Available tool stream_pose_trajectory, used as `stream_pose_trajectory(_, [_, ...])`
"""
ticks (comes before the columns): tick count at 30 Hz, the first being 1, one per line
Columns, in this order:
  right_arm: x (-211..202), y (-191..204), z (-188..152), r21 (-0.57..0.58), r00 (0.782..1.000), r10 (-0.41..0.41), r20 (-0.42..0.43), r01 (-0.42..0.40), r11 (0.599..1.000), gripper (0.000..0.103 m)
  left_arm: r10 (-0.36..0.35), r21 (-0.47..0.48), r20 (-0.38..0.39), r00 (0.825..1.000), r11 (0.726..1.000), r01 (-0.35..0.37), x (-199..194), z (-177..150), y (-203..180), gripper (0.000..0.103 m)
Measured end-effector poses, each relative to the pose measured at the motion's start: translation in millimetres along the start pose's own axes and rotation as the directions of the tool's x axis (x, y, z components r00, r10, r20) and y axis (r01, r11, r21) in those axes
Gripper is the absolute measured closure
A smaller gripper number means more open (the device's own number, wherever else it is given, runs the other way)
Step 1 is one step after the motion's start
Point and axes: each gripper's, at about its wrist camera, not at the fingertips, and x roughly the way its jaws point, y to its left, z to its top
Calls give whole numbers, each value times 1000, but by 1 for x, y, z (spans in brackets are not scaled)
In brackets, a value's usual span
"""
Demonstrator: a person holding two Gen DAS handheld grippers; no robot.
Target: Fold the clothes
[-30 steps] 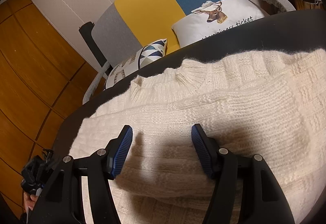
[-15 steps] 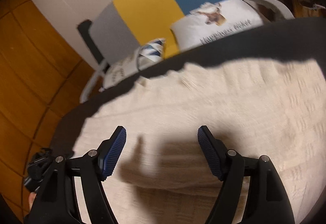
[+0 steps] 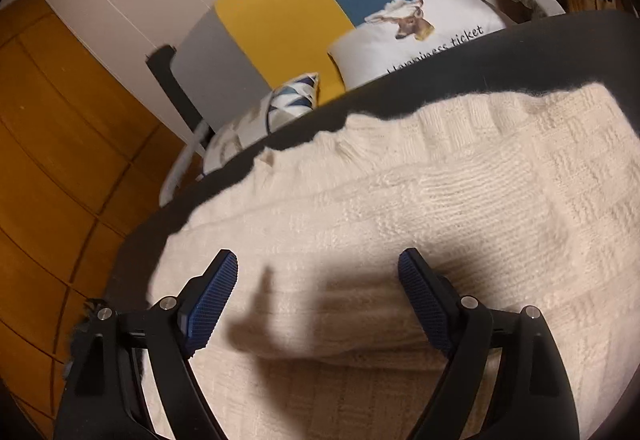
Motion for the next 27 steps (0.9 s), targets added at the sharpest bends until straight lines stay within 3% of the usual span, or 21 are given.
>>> stream_pose_trajectory(4, [6, 6, -4, -62, 999, -37, 0, 36, 997, 17, 24, 19, 11, 1000, 1000, -24, -6, -1, -7, 88])
stream_pose_trajectory(9, [3, -3, -6, -35, 1000, 14, 24, -14, 999, 16, -79, 132, -11, 997, 988, 79, -15, -1, -48, 87])
stream_pose_trajectory(14, [-1, -9, -7, -6, 997, 61, 40, -61, 998, 16, -83, 181, -54, 995, 979, 92, -9, 1, -77, 85])
stream_pose_trajectory(18, [-1, -9, -7, -6, 997, 63, 41, -63, 998, 16, 36, 186, -106, 994, 982, -16, 35, 2, -71, 84])
stream_pose_trajectory(20, [-2, -10, -8, -4, 997, 68, 43, -68, 998, 16, 168, 205, -97, 981, 968, -145, 58, 0, -61, 84])
stream_pose_trajectory(21, [-2, -11, -8, -2, 996, 73, 44, -73, 997, 16, 243, 234, -82, 966, 947, -219, 67, -1, -54, 90])
stream_pose_trajectory(22, [-2, -12, -8, 3, 996, 81, 46, -81, 997, 16, 280, 269, -60, 958, 929, -255, 70, -1, -46, 102])
stream_pose_trajectory(27, [-8, -26, -5, 54, 986, 159, 59, -162, 985, 16, 298, 388, -23, 954, 882, -266, 66, -3, -52, 102])
